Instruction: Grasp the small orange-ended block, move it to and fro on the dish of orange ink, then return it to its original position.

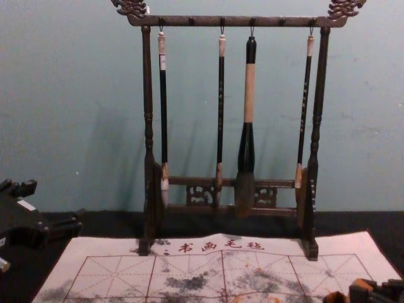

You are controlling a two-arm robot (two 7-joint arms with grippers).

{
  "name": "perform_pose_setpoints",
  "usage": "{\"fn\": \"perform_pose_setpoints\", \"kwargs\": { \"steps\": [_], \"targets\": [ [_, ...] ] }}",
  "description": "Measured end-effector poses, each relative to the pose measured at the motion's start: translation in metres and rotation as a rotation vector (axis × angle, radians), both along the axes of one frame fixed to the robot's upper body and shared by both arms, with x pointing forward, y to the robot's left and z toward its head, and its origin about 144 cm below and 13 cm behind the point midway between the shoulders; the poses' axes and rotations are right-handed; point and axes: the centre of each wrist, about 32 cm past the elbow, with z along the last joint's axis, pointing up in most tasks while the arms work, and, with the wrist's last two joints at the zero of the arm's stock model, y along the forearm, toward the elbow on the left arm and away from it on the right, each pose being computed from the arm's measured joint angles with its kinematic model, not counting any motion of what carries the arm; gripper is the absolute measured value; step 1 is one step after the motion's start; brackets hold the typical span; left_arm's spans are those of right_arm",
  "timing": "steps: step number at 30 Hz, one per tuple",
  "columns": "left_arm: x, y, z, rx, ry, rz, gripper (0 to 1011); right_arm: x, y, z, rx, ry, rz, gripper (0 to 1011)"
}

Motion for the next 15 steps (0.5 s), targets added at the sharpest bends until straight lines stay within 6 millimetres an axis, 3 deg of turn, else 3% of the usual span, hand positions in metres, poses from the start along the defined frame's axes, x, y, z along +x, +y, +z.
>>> {"fn": "perform_pose_setpoints", "kwargs": {
  "steps": [3, 15],
  "targets": [
    [0.0000, 0.0000, 0.0000, 0.000, 0.000, 0.000, 1001, 0.0000, 0.0000, 0.0000, 0.000, 0.000, 0.000, 99],
    [0.0000, 0.0000, 0.0000, 0.000, 0.000, 0.000, 1001, 0.0000, 0.0000, 0.0000, 0.000, 0.000, 0.000, 97]
  ]
}}
